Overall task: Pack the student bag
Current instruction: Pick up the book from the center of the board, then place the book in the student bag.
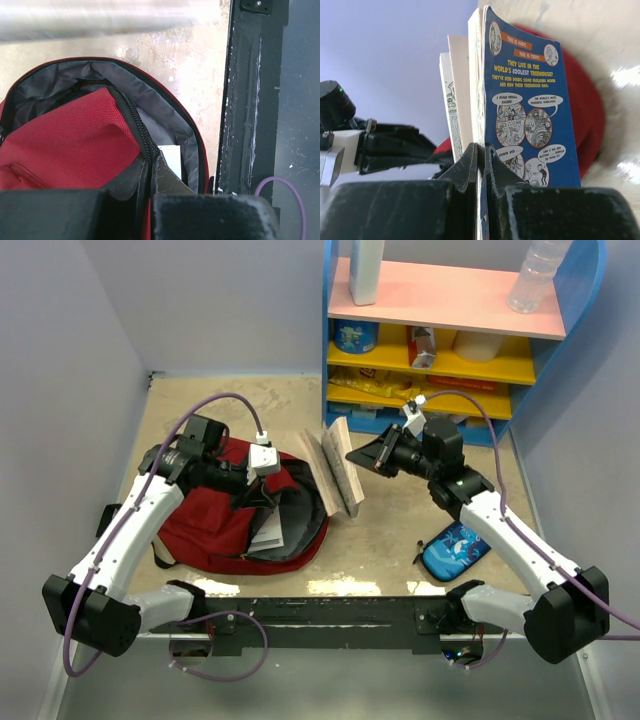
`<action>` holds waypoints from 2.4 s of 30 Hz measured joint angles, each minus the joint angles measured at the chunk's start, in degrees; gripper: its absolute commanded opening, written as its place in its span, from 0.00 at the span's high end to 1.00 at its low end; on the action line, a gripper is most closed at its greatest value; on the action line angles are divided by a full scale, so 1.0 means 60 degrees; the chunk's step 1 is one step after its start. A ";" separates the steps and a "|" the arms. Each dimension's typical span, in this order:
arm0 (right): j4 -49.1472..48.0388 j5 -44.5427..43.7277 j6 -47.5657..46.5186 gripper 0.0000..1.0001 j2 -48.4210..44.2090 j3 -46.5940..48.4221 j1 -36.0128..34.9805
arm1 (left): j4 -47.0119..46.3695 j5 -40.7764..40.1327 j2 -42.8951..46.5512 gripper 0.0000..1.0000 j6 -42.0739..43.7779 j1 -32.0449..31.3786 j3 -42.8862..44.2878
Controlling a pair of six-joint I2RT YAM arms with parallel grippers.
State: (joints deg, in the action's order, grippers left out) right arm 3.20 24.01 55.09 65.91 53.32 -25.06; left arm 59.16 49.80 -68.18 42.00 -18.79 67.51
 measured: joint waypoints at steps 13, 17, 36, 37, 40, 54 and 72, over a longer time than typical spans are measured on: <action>-0.3920 0.1035 0.3559 1.00 -0.0685 -0.2430 -0.0670 | 0.0029 -0.0109 0.0015 1.00 -0.0153 0.0000 0.0266; -0.4921 0.0845 0.4120 1.00 -0.0251 -0.2597 -0.1694 | 0.0044 -0.0135 0.0015 1.00 -0.0168 0.0000 0.0357; -0.4295 -0.0040 0.2291 0.49 0.3060 -0.2371 -0.2025 | 0.0248 -0.0331 0.0226 1.00 -0.0142 0.0004 0.0412; -0.3963 -0.0135 0.2040 0.45 0.2991 -0.2262 -0.1916 | 0.0259 -0.0339 0.0226 1.00 -0.0142 0.0004 0.0412; -0.2973 -0.0262 0.1260 0.39 0.2801 -0.1993 -0.1443 | 0.0262 -0.0335 0.0226 1.00 -0.0142 0.0004 0.0412; -0.4350 0.1242 0.1676 0.39 0.3577 -0.2907 -0.0772 | 0.0295 -0.0342 0.0222 1.00 -0.0142 0.0004 0.0466; -0.3650 0.1719 -0.0073 0.50 0.4309 -0.2922 -0.0933 | 0.0299 -0.0342 0.0222 1.00 -0.0149 0.0004 0.0484</action>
State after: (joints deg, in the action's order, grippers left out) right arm -18.70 34.33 54.65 91.77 35.79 -30.65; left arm 60.95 47.75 -66.85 41.10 -18.76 70.41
